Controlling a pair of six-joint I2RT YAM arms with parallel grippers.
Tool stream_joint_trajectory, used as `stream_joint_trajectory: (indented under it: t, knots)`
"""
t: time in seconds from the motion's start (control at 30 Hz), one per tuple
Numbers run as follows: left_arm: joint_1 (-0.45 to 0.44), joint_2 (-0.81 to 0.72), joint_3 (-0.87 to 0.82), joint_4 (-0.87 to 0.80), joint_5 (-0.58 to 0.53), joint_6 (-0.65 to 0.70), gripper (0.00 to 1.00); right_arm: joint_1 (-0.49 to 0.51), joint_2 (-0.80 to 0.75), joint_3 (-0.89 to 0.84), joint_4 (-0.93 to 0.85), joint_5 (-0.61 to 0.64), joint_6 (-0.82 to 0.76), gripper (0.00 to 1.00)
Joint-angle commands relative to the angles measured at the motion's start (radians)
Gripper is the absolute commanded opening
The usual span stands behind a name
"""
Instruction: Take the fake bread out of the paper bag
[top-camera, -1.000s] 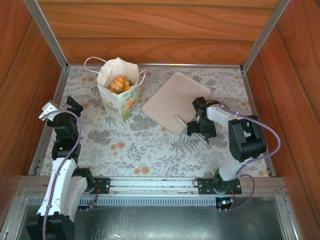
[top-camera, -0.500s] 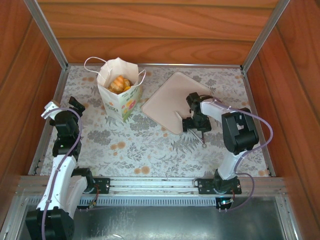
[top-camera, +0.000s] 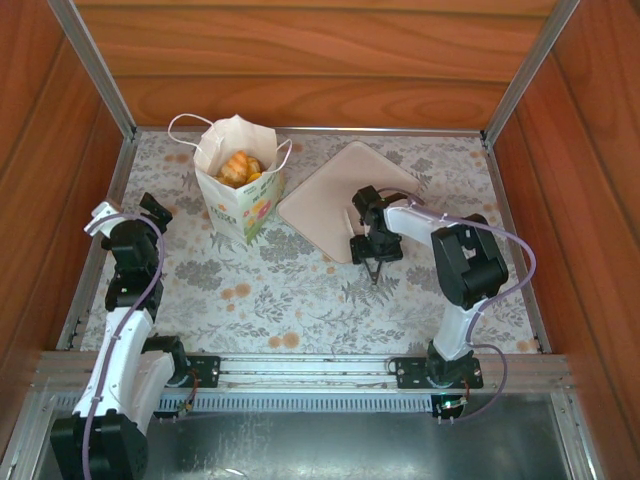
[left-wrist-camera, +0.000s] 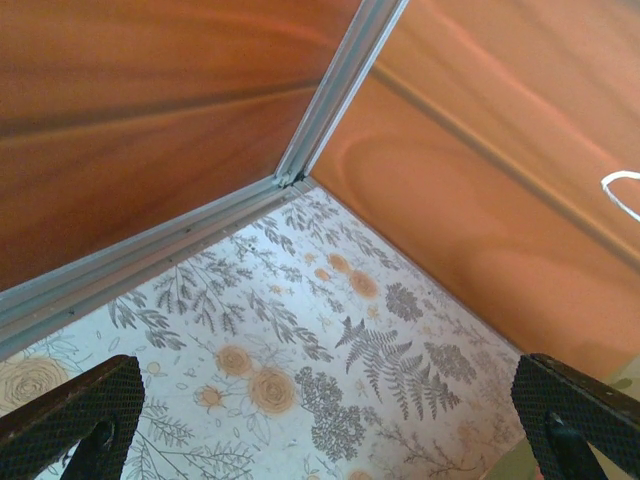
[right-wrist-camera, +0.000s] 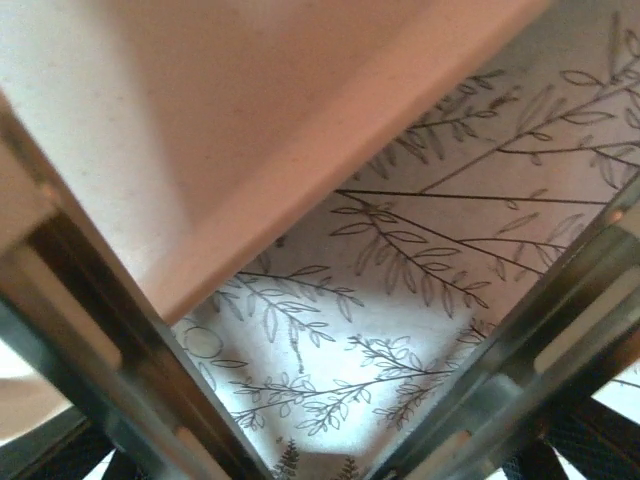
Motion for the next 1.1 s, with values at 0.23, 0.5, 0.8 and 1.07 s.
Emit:
stream_joint_trajectory:
  t: [0.23, 0.5, 0.8, 1.07]
  knots:
    - [0.008, 0.003, 0.034, -0.013, 0.031, -0.032, 1.00, 0.059, -0.067, -0.048, -0.001, 0.012, -0.043, 0.49]
    - [0.007, -0.043, 0.021, -0.013, 0.028, -0.023, 1.00, 0.152, -0.124, -0.095, -0.004, 0.092, -0.031, 0.43]
    - [0.007, -0.030, 0.031, -0.015, 0.046, -0.029, 1.00, 0.207, -0.106, -0.093, 0.043, 0.053, -0.066, 0.49]
    - [0.008, -0.039, 0.027, -0.017, 0.048, -0.032, 1.00, 0.269, -0.103, -0.137, 0.103, 0.087, 0.002, 0.55]
